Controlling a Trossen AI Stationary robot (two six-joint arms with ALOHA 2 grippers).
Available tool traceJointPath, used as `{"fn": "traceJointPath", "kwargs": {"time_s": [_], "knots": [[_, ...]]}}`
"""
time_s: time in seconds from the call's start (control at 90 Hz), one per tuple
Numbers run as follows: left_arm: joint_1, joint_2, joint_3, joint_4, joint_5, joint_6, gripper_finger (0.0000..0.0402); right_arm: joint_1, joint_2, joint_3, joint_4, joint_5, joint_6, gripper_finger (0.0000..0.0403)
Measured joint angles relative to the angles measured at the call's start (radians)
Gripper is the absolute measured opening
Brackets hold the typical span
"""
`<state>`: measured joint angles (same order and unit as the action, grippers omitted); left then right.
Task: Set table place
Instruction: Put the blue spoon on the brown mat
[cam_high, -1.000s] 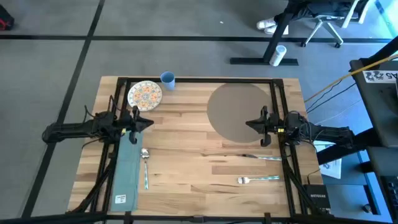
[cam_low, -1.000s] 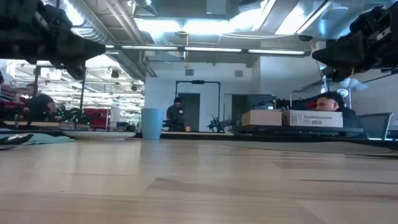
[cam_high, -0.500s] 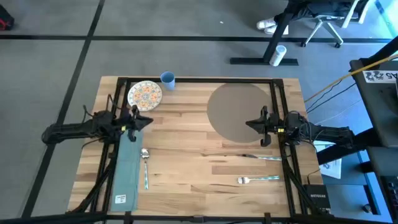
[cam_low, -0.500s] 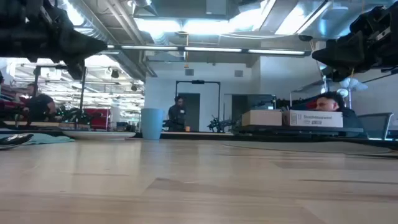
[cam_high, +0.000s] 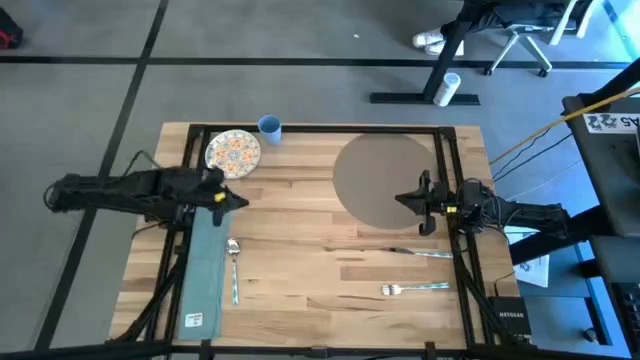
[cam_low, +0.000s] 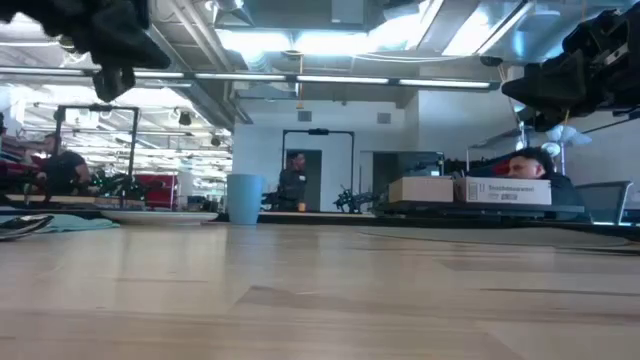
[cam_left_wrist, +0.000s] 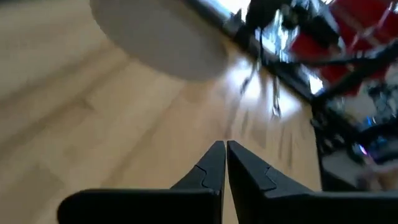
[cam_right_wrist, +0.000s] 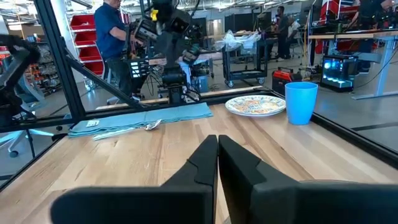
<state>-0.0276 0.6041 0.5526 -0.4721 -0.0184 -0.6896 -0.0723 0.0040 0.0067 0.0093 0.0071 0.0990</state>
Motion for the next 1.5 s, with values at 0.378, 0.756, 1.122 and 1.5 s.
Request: {"fn": "traceJointPath", "kwargs": {"time_s": [0.378, 0.756, 1.122, 1.5], "knots": [[-0.262, 0.471, 0.132, -0.229, 0.147, -0.249, 0.0, 0.0, 0.0, 0.0, 0.0, 0.0, 0.0, 0.0], [-0.428, 0.751, 0.143, -0.36, 0.096, -0.388, 0.0, 0.0, 0.0, 0.0, 0.0, 0.0, 0.0, 0.0], [-0.428, 0.814, 0.143, -0.359, -0.04, -0.413, 0.0, 0.0, 0.0, 0.0, 0.0, 0.0, 0.0, 0.0], [-0.428, 0.814, 0.143, -0.353, -0.064, -0.467, 0.0, 0.0, 0.0, 0.0, 0.0, 0.0, 0.0, 0.0]]}}
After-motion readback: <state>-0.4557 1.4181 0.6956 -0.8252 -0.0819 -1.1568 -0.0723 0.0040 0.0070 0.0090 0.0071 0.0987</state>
